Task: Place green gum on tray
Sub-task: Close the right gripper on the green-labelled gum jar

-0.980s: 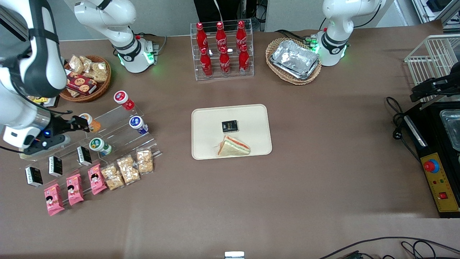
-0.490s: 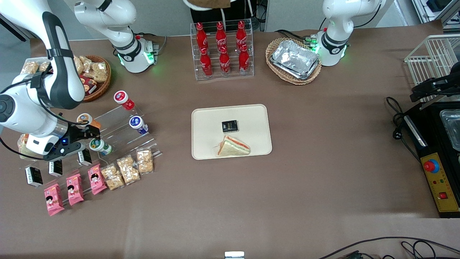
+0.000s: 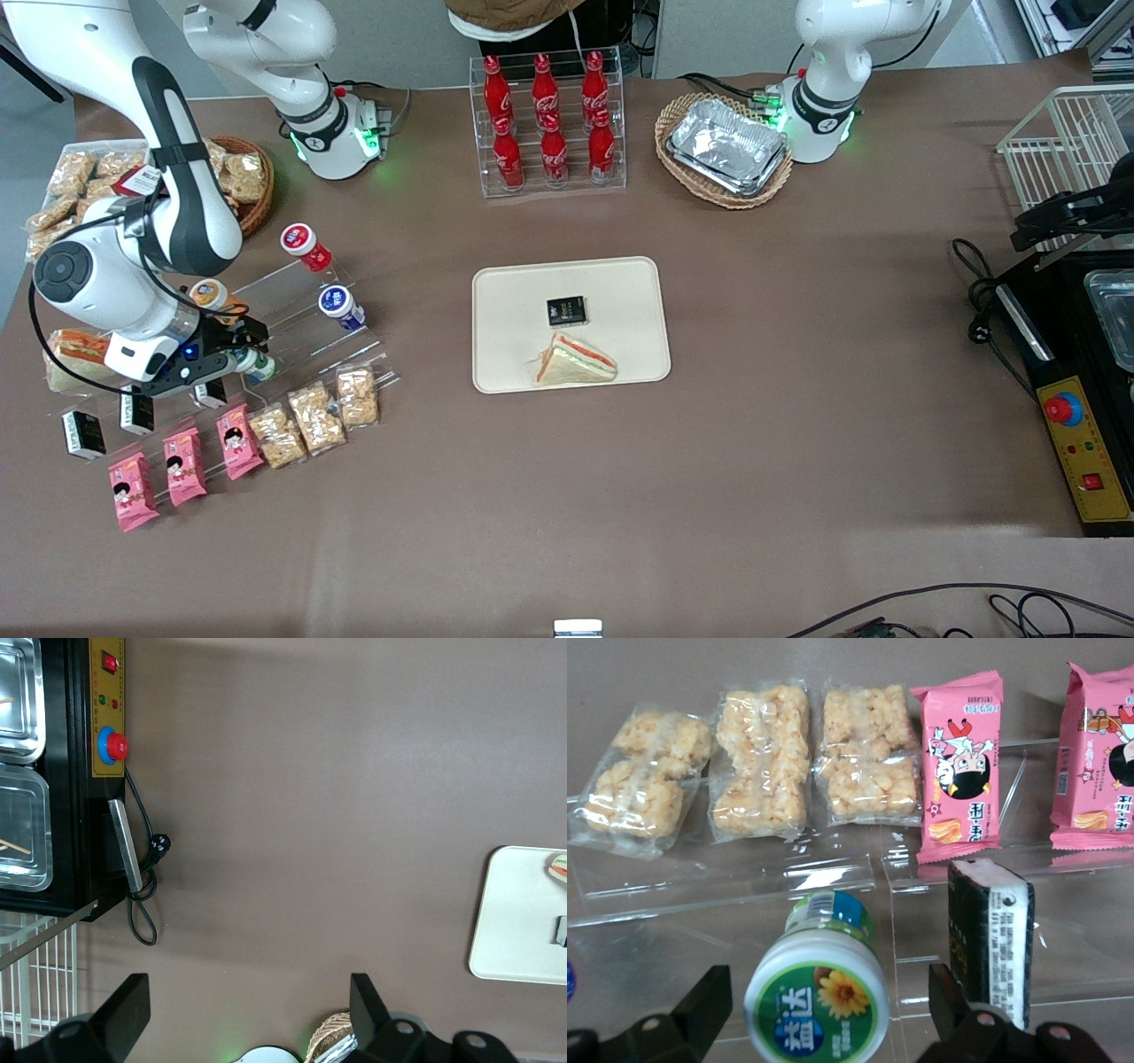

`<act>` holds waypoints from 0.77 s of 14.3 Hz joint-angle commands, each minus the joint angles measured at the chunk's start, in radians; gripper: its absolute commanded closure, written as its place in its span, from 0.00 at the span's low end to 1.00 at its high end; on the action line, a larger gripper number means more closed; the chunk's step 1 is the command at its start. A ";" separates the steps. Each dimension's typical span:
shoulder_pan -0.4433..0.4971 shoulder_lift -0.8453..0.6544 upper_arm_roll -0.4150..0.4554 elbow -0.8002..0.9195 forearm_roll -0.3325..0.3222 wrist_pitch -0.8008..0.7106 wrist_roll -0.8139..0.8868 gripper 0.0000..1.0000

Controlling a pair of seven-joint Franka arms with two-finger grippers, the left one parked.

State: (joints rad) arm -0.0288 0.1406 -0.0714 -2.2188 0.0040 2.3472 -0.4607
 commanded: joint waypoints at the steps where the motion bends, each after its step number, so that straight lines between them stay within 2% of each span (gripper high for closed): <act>1: 0.000 -0.001 0.001 -0.005 0.019 0.027 -0.016 0.38; 2: 0.001 -0.001 0.001 -0.002 0.018 0.024 -0.016 0.53; 3: 0.000 -0.001 0.002 0.001 0.019 0.021 -0.016 0.64; 7: 0.001 -0.024 0.002 0.042 0.019 -0.046 -0.015 0.65; 11: 0.003 -0.030 0.002 0.269 0.021 -0.380 -0.007 0.65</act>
State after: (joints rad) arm -0.0277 0.1183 -0.0687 -2.1133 0.0049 2.1869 -0.4607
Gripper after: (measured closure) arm 0.414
